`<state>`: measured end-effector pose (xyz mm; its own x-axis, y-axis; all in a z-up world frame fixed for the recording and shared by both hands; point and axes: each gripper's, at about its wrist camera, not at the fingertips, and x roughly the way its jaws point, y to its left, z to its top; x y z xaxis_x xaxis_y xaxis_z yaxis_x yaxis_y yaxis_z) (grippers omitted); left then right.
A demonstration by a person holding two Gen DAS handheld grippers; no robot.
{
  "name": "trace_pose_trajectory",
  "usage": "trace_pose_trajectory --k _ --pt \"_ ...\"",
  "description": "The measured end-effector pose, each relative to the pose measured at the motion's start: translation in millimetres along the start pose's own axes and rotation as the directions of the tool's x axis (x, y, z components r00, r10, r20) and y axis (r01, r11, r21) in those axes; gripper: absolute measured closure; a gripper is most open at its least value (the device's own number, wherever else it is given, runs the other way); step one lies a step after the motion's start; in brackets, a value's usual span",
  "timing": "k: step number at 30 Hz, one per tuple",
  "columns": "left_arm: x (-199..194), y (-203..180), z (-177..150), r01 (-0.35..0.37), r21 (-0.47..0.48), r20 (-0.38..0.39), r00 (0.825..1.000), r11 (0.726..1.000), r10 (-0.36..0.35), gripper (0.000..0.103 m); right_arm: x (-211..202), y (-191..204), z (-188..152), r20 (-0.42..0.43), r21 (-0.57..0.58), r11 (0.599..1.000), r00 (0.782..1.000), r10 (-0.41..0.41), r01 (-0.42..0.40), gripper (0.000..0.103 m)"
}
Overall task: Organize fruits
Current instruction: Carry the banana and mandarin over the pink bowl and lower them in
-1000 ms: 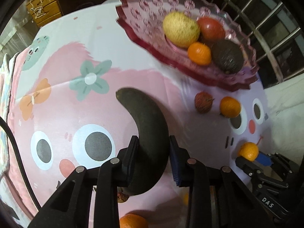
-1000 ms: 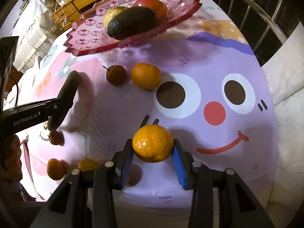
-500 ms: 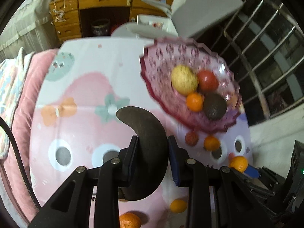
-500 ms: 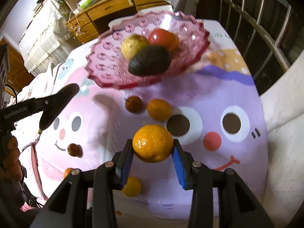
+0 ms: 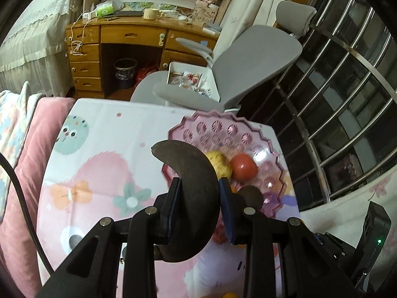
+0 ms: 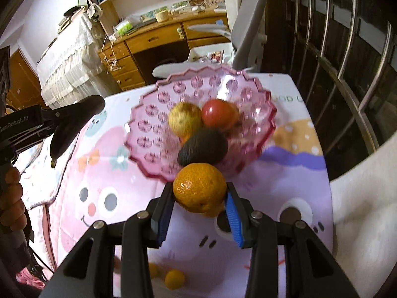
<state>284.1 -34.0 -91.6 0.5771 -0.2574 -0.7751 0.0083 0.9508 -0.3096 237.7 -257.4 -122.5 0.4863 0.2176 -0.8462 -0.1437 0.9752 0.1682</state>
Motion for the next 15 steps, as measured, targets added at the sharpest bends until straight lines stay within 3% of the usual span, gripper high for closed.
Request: trace_pose_trajectory --k 6,15 --pt "22.5 -12.1 9.6 0.009 0.005 -0.012 1.000 1.000 -0.009 0.074 7.5 -6.6 19.5 0.043 0.012 1.000 0.999 -0.011 0.010 0.062" --pt "66.8 -22.0 11.5 0.005 -0.013 -0.098 0.995 1.000 -0.006 0.074 36.3 -35.1 34.1 0.000 0.059 0.998 1.000 -0.015 0.015 0.062"
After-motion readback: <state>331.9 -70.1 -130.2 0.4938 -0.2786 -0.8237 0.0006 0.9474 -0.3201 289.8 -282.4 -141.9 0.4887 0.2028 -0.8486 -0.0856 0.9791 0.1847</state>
